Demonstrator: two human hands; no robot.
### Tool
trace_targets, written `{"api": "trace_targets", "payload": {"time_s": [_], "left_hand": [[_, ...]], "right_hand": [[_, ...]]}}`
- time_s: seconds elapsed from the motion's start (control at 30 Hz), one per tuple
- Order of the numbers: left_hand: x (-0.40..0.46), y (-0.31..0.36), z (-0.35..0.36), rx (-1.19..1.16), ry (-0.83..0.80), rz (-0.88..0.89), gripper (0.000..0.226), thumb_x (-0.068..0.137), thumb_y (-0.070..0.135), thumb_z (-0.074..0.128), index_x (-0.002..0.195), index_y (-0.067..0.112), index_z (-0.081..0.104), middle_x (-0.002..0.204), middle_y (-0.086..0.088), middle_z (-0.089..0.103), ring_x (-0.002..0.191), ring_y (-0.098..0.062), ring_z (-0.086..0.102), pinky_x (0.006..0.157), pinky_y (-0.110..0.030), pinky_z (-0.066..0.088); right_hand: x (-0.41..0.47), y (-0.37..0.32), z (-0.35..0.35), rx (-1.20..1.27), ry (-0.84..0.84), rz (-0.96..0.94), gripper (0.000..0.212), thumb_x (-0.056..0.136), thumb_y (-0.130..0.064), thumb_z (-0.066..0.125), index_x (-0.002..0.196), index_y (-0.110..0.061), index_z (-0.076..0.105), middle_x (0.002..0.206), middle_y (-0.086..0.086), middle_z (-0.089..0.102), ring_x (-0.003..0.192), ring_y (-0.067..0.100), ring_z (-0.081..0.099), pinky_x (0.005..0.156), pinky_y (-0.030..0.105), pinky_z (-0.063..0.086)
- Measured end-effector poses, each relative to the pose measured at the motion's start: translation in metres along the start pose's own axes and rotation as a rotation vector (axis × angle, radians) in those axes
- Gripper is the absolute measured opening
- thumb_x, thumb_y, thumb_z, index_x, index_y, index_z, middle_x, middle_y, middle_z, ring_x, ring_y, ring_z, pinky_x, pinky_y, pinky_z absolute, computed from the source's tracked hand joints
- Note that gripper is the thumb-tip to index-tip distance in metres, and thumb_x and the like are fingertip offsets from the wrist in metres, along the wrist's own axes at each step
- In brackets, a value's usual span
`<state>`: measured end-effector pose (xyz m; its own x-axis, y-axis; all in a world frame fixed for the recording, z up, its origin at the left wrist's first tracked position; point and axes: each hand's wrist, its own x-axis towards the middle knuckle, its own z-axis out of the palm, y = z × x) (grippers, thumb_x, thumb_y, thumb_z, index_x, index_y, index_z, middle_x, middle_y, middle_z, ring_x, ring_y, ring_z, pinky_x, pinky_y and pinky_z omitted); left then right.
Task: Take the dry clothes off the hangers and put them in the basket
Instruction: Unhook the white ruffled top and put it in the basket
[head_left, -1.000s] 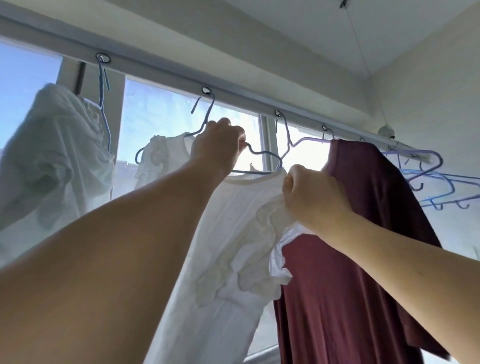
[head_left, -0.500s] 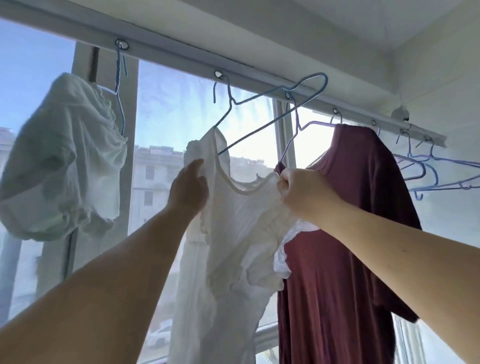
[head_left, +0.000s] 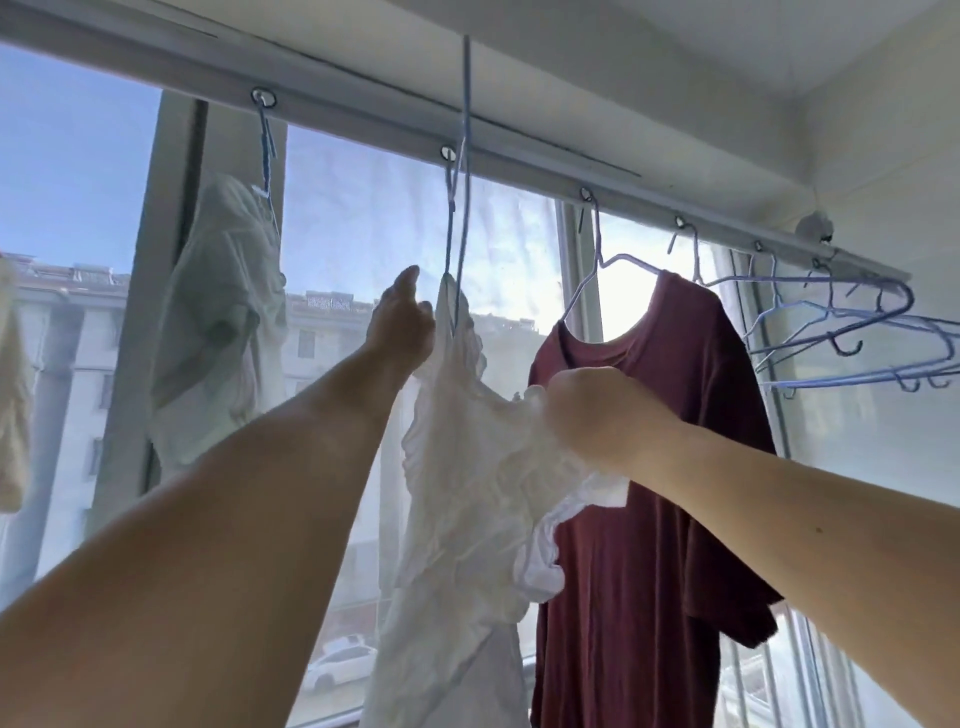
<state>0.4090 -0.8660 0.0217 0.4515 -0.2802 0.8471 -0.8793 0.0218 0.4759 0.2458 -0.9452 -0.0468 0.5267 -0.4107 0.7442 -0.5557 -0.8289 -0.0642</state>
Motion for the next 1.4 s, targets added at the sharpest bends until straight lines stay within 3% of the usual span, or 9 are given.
{"api": "trace_targets", "payload": {"time_s": [0.1,0.23,0.43,0.57,0.7,0.87,1.2,1.3,1.4], "left_hand": [[0.015,0.007,0.01,-0.114,-0.028,-0.026,0.051,0.098,0.008,0.031,0.147,0.02,0.022,0.153,-0.006,0.025,0.137,-0.025,0.031,0.107,-0.028,0.031],[0.023,0.01,0.028,-0.261,-0.097,-0.083,0.052,0.097,0.001,0.026,0.145,0.019,0.025,0.143,-0.011,0.039,0.101,-0.019,0.048,0.05,-0.005,0.04],[0.004,-0.017,0.056,-0.55,-0.186,-0.219,0.031,0.087,0.016,0.053,0.118,0.016,0.06,0.102,-0.007,0.066,0.096,-0.03,0.063,0.073,-0.036,0.053],[-0.014,-0.033,0.066,-0.397,-0.173,-0.18,0.012,0.092,0.016,0.05,0.091,0.011,0.061,0.078,-0.001,0.061,0.064,-0.015,0.056,0.051,-0.019,0.046],[-0.028,-0.041,0.065,-0.424,-0.191,-0.203,0.022,0.091,0.021,0.046,0.089,0.011,0.065,0.085,-0.008,0.065,0.078,-0.027,0.062,0.07,-0.037,0.053],[-0.026,-0.035,0.052,-0.307,0.133,-0.152,0.04,0.094,0.03,0.043,0.058,0.014,0.048,0.059,-0.003,0.045,0.055,-0.016,0.039,0.054,-0.027,0.029],[-0.041,-0.016,0.024,0.139,-0.149,-0.137,0.034,0.095,0.023,0.046,0.106,-0.002,0.064,0.106,-0.02,0.065,0.098,-0.034,0.06,0.088,-0.038,0.047],[-0.041,-0.005,0.016,-0.167,-0.099,-0.121,0.021,0.09,0.021,0.052,0.084,0.007,0.066,0.085,-0.012,0.064,0.077,-0.025,0.062,0.074,-0.032,0.053],[-0.036,0.006,0.012,-0.484,-0.084,-0.187,0.025,0.097,0.013,0.043,0.119,0.015,0.054,0.115,-0.003,0.056,0.089,-0.023,0.065,0.075,-0.029,0.058]], "right_hand": [[0.002,-0.004,0.003,-0.032,-0.021,-0.01,0.027,0.094,-0.009,0.041,0.068,-0.017,0.038,0.087,0.006,0.05,0.082,0.026,0.052,0.073,0.035,0.047],[0.006,-0.002,0.007,-0.054,-0.01,-0.013,0.014,0.095,-0.006,0.04,0.084,-0.013,0.044,0.091,0.009,0.055,0.085,0.027,0.054,0.073,0.035,0.047],[0.006,0.009,0.01,-0.116,-0.062,0.029,0.011,0.095,-0.006,0.04,0.09,-0.015,0.046,0.1,0.008,0.055,0.102,0.029,0.057,0.086,0.041,0.051],[0.0,0.014,0.019,-0.14,-0.149,0.051,0.023,0.098,-0.01,0.036,0.115,-0.01,0.051,0.121,0.008,0.052,0.114,0.03,0.051,0.094,0.044,0.047],[-0.002,0.018,0.033,-0.111,-0.146,0.063,0.018,0.097,-0.012,0.037,0.104,-0.01,0.054,0.117,0.012,0.056,0.101,0.03,0.054,0.089,0.041,0.048],[-0.003,0.01,0.033,-0.016,-0.077,0.094,0.013,0.094,-0.008,0.039,0.098,-0.013,0.051,0.111,0.013,0.058,0.101,0.033,0.056,0.087,0.045,0.05],[-0.021,0.009,0.018,-0.068,-0.164,0.114,0.021,0.094,-0.01,0.042,0.111,-0.01,0.054,0.112,0.011,0.057,0.101,0.031,0.056,0.089,0.043,0.049],[-0.028,0.013,0.009,-0.096,-0.164,0.101,0.02,0.095,-0.01,0.04,0.11,-0.009,0.053,0.111,0.01,0.055,0.098,0.028,0.056,0.086,0.039,0.049],[-0.033,0.013,-0.004,-0.124,-0.159,0.063,0.02,0.096,-0.01,0.038,0.107,-0.007,0.054,0.101,0.009,0.052,0.09,0.025,0.052,0.081,0.036,0.048]]}}
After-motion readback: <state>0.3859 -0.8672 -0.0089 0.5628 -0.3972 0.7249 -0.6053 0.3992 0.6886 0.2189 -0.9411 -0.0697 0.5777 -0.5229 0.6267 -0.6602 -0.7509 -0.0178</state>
